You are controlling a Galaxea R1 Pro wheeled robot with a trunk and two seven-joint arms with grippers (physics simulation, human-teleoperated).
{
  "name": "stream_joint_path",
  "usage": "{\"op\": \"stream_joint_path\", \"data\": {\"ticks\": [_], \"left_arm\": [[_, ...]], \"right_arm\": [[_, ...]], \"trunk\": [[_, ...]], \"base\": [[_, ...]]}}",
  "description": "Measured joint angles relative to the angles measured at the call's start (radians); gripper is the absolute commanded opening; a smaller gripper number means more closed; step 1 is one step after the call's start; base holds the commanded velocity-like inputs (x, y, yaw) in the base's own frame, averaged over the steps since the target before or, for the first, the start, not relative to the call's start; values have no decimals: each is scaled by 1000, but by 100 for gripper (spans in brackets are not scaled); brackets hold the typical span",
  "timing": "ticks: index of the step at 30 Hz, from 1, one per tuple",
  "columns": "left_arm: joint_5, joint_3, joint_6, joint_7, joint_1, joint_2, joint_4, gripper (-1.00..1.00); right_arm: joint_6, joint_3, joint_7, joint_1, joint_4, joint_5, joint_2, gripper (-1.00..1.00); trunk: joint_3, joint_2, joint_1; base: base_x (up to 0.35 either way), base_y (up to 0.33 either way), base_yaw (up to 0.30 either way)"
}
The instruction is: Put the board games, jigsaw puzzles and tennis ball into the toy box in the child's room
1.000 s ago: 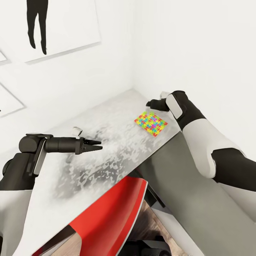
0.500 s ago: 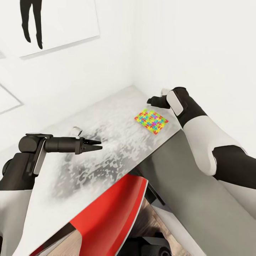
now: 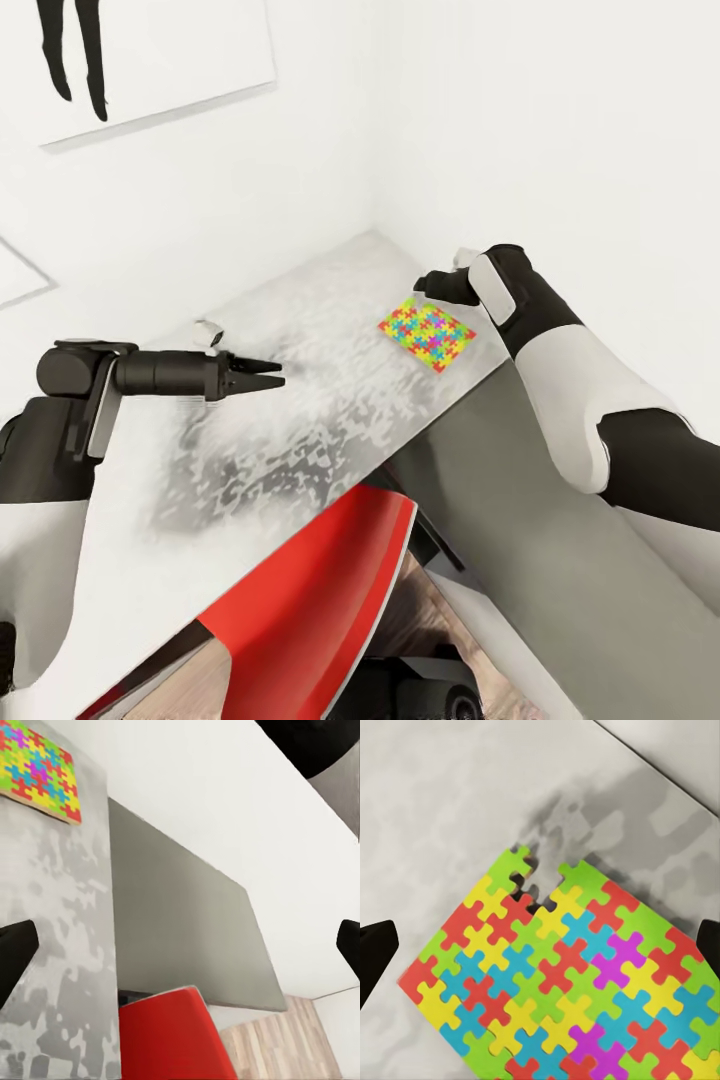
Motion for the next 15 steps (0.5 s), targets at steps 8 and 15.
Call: {"op": "stream_joint_path", "data": {"ticks": [8,15], "left_arm": [[0,0,0,-1,-104,0,1,100],[0,-6,0,-2,-159,-1,0,100]], "right_arm": [[0,0,0,0,0,-1,0,100],[-1,-1,0,0,0,-1,0,100]], "trunk": [[-13,0,0],[-25,0,0]], "base": [[0,0,0],[0,0,0]]}}
